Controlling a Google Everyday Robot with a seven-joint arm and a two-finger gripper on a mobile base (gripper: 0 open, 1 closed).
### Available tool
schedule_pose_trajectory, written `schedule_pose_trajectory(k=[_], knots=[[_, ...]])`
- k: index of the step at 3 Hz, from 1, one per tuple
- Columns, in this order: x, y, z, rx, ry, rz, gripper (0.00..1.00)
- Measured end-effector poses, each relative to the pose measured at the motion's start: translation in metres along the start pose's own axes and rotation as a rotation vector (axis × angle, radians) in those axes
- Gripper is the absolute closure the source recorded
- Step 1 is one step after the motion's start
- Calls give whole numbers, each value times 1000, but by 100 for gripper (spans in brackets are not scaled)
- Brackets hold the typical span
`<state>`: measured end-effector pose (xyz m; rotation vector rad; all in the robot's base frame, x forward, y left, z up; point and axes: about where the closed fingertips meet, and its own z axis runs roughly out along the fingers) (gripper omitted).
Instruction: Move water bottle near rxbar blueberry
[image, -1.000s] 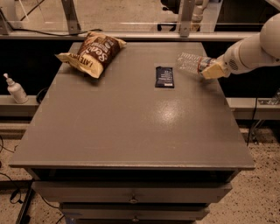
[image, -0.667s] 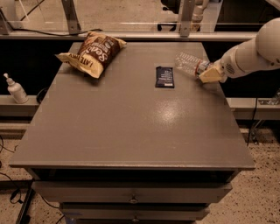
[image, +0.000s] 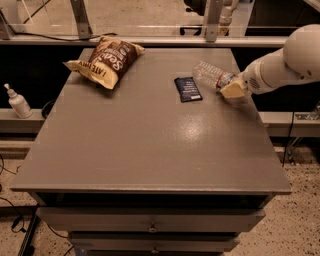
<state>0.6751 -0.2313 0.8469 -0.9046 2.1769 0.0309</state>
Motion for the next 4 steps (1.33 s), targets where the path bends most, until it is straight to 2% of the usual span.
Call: schedule_pose_trajectory(k=[1, 2, 3, 4], knots=[[-3, 13, -2, -19, -1, -8, 13], [-8, 22, -9, -29, -1, -19, 0], [-15, 21, -18, -26, -11, -22, 0], [-26, 13, -42, -22, -39, -18, 0]])
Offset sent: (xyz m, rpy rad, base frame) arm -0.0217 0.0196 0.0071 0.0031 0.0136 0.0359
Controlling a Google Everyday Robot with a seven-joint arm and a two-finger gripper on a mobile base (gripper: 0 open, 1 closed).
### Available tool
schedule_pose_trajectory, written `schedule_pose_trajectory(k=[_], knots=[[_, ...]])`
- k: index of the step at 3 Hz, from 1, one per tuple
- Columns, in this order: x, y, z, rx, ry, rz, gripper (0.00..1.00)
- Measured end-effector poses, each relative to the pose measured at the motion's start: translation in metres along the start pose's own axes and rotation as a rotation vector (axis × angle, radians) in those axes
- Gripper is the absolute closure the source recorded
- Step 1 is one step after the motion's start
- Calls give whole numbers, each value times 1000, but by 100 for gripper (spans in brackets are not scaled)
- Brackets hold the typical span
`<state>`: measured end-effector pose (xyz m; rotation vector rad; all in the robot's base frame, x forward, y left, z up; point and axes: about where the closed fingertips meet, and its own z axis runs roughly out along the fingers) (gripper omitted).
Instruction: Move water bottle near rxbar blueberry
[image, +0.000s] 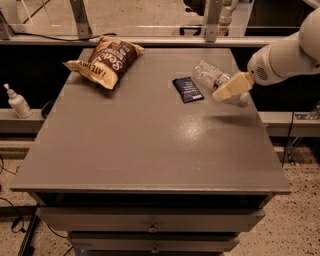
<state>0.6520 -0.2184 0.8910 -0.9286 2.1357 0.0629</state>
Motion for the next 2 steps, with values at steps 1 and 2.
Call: schedule_pose_trajectory(k=[1, 2], knots=[[-18, -5, -49, -22, -45, -2, 0], [-25, 4, -107, -96, -82, -14, 0]])
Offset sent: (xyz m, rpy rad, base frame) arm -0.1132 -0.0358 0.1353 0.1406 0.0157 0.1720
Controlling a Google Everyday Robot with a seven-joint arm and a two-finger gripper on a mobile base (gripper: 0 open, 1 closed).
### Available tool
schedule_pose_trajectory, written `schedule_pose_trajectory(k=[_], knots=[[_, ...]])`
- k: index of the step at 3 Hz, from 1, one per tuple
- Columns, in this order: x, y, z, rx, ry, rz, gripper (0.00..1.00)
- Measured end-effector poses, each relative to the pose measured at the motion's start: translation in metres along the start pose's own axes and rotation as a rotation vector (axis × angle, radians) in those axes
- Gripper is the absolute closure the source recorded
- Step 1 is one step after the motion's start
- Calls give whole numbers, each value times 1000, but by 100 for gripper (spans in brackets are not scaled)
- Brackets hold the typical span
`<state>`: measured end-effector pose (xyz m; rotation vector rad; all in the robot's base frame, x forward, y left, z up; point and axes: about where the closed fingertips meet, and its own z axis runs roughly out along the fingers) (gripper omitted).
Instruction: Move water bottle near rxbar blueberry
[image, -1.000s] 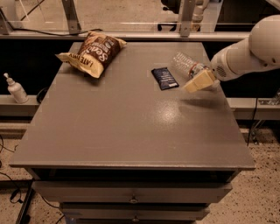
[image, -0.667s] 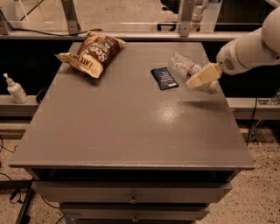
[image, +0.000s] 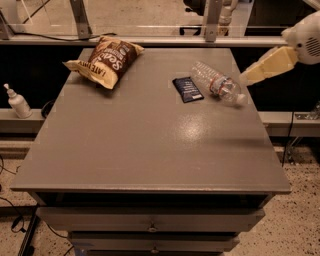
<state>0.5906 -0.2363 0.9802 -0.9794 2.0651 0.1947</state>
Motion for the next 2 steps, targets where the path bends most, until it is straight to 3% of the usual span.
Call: schedule_pose_trajectory(k=[1, 2], knots=[[13, 12, -48, -64, -32, -5, 0], [34, 14, -96, -56, -57, 21, 0]])
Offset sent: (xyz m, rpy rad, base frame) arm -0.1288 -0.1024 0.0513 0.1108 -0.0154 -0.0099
